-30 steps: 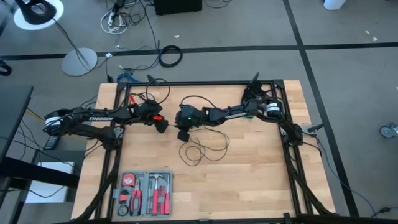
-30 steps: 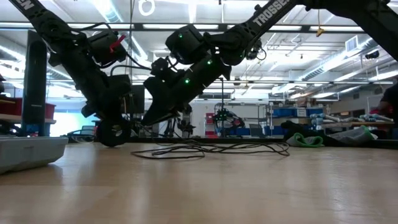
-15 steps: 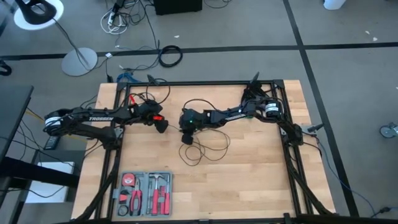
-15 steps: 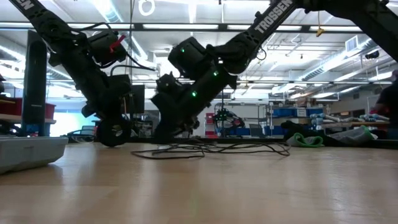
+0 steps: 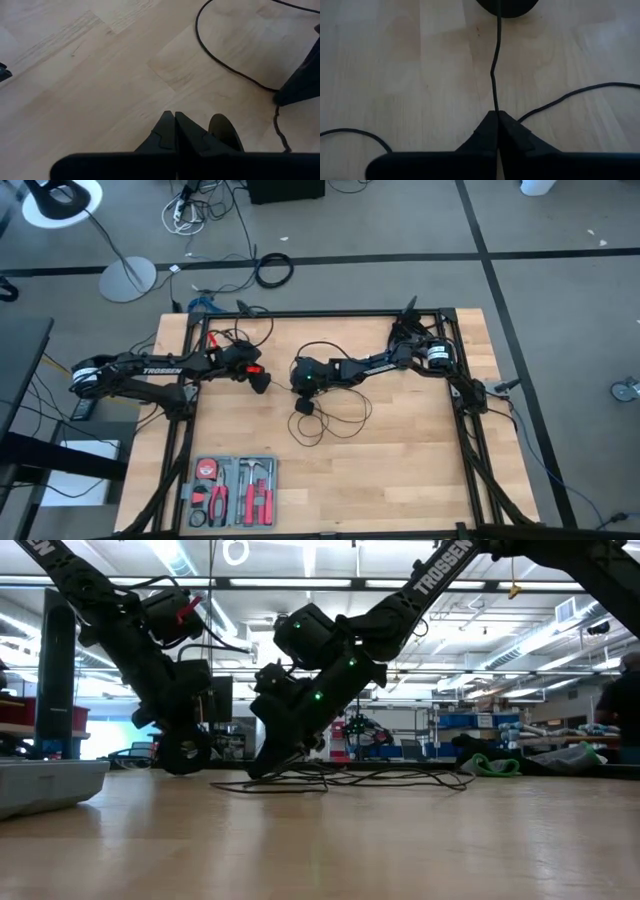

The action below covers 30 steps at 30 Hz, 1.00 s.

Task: Coil cords
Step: Coil the black wire onto the black spool

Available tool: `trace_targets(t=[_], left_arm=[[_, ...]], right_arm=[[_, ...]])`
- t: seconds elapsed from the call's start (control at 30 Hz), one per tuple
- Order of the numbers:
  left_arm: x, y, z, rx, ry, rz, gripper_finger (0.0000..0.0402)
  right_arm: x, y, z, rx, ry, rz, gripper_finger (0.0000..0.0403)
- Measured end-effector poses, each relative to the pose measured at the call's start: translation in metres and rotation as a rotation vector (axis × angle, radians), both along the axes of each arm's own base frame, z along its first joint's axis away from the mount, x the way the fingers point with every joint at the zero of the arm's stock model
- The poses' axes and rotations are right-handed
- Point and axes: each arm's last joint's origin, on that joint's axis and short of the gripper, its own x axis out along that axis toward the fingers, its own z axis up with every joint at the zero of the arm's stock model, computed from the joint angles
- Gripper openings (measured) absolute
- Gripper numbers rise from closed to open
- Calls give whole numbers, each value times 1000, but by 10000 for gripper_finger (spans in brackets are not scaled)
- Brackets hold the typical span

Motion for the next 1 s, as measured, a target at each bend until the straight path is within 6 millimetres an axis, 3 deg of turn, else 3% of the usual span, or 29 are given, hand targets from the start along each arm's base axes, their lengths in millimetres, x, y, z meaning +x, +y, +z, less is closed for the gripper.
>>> trace_targets(t=[0.23, 0.77, 1.0], left_arm=[[5, -1, 3, -54, -81, -72, 0], [0, -7, -2, -179, -45, -148, 0], [9, -5, 6, -147, -169, -187, 0]], right_arm=[[-1, -9, 0, -30, -2, -43, 1], [-8, -42, -1, -68, 19, -165, 0], [-9, -37, -2, -55, 50, -164, 0]])
